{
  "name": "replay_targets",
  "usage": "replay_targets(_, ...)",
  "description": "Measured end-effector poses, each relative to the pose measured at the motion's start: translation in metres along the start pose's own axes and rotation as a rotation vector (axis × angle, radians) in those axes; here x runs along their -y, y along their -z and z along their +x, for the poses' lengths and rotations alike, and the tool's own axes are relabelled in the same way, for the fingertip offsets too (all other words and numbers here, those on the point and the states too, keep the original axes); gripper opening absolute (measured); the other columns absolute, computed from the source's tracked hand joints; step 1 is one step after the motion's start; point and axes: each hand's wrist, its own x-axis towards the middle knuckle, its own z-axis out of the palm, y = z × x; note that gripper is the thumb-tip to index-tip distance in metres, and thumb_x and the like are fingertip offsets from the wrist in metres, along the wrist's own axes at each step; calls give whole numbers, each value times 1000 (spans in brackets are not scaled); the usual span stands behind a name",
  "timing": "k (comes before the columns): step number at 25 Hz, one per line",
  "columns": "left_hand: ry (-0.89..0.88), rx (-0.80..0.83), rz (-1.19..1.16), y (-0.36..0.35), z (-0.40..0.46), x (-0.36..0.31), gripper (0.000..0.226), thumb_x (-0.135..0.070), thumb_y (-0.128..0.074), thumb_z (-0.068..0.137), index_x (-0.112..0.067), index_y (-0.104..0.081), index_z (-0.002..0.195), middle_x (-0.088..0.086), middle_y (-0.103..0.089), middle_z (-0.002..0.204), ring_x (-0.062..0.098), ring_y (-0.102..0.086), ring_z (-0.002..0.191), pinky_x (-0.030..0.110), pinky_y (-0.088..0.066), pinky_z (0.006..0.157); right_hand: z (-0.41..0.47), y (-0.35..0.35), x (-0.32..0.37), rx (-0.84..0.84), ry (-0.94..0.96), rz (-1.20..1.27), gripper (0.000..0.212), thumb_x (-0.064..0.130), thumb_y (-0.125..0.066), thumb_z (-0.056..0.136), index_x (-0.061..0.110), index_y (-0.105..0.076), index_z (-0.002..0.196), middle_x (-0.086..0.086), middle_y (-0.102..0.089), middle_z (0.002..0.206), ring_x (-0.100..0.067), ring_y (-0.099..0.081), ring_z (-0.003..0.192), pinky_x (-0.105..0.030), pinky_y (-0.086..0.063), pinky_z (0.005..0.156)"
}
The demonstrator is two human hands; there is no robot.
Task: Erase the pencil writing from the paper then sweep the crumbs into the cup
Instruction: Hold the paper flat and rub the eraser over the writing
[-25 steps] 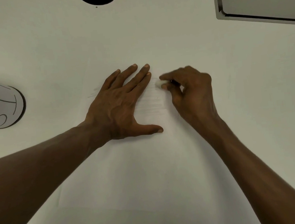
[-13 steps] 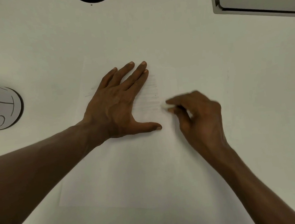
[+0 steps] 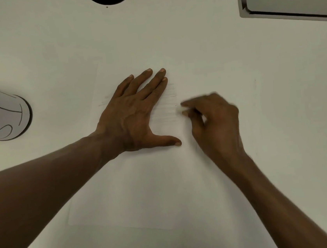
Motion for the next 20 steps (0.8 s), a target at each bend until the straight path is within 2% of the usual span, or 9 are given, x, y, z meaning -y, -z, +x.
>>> replay_targets(3, -5, -6, 0, -1, 1, -1, 136, -105, -31, 63, -15, -13, 163, -3, -5, 172, 19, -3, 159, 43, -5, 129, 23, -2, -6, 0, 17, 15, 13, -4, -71, 83, 4, -76, 92, -6, -75, 89, -22, -67, 80, -31, -53, 75)
replay_targets(7, 2, -9, -8, 0, 0, 1, 136, -104, -31, 63, -15, -13, 163, -3, -5, 172, 19, -3, 159, 44, -6, 129, -32, 11, 5, 85, 14, -15, 16, -4, -75, 79, 7, -76, 90, -3, -75, 88, -19, -67, 79, -24, -51, 76)
replay_targets(10, 0, -11, -4, -1, 0, 0, 135, -104, -32, 64, -15, -13, 163, -2, -5, 172, 19, -3, 159, 43, -6, 129, 13, -2, -1, 7, -18, 8, 13, -2, -75, 81, 6, -77, 90, -3, -75, 86, -19, -66, 76, -20, -46, 74)
replay_targets(12, 4, -10, -2, -1, 0, -1, 135, -104, -32, 64, -15, -13, 163, -2, -5, 172, 19, -3, 159, 43, -5, 129, 22, -5, -3, -2, -2, 30, 11, 0, -74, 82, 6, -76, 91, -3, -75, 85, -19, -66, 75, -22, -48, 72)
replay_targets(16, 11, -19, -9, 0, 0, 1, 136, -104, -32, 64, -13, -15, 163, -1, -6, 172, 20, -4, 159, 44, -6, 129, -29, 7, 5, 69, -2, 8, 14, -1, -77, 79, 8, -76, 90, -1, -74, 87, -16, -66, 78, -20, -49, 76)
replay_targets(18, 5, -20, -6, 0, 0, 0, 135, -104, -33, 64, -13, -15, 163, -1, -7, 172, 20, -5, 159, 45, -7, 129, -3, 2, 1, 34, -1, 3, 12, 0, -76, 80, 8, -76, 90, -2, -75, 86, -18, -66, 76, -18, -45, 74)
replay_targets(20, 3, -23, -4, -1, 0, 0, 135, -104, -33, 64, -13, -16, 163, -1, -7, 172, 21, -6, 159, 45, -8, 129, 31, -6, -2, -17, 7, 12, 9, 0, -73, 83, 6, -76, 90, -4, -75, 84, -21, -65, 75, -23, -48, 72)
